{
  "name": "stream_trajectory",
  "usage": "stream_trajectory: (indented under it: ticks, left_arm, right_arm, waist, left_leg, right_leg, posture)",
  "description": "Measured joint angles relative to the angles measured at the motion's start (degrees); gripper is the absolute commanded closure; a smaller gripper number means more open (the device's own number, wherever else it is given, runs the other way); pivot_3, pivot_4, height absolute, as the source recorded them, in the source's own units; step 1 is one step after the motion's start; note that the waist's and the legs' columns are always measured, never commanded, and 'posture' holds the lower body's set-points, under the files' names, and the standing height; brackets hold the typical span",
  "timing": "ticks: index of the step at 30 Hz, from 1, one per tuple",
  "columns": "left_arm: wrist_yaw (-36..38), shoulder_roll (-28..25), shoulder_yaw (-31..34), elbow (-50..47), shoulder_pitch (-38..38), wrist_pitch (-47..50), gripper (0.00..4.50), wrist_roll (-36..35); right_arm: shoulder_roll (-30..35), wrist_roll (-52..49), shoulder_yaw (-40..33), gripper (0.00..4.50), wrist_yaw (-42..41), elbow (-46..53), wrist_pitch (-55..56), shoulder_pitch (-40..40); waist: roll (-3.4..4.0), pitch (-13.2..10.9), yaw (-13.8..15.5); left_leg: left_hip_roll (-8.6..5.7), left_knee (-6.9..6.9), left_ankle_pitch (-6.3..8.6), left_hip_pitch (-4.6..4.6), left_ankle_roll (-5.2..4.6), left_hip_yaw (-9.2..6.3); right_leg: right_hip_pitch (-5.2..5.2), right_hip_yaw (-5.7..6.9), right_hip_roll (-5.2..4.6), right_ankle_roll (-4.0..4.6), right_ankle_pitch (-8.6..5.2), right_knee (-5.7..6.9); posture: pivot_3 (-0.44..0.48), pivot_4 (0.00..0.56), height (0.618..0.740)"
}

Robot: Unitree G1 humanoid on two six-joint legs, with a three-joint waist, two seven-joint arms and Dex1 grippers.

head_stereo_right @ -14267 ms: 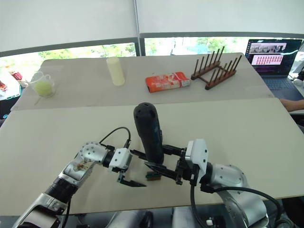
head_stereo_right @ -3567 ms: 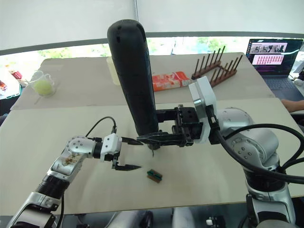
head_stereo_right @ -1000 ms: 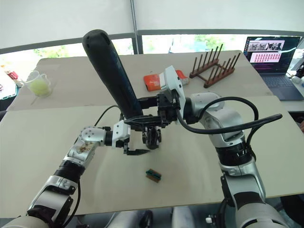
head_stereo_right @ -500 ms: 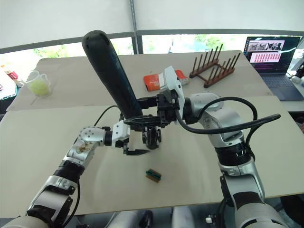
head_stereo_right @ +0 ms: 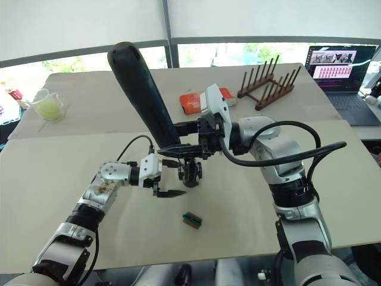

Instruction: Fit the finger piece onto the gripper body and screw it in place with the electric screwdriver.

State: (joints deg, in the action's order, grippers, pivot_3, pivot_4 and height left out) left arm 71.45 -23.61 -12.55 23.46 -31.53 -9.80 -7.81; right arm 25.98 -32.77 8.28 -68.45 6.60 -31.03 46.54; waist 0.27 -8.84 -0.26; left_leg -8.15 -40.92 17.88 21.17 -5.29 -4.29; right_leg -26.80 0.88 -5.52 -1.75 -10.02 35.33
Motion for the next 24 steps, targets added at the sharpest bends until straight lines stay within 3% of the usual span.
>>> stream_trajectory:
  ticks: [24]
  left_arm:
    - [-0.06,0.49,0.00,1.27,-0.87,-0.40,0.00,0.95]
  right_arm:
    - [-0.59,-1.22,-0.01,2.60,0.67,0.39,-0.79,0.01]
  waist:
    - [0.00,0.00,-0.02]
  left_leg:
    - [0.00,0.00,0.00,0.00,0.00,0.00]
  right_leg:
    - [0.00,0.00,0.00,0.00,0.00,0.01]
  posture:
    - [0.000,0.150,0.740]
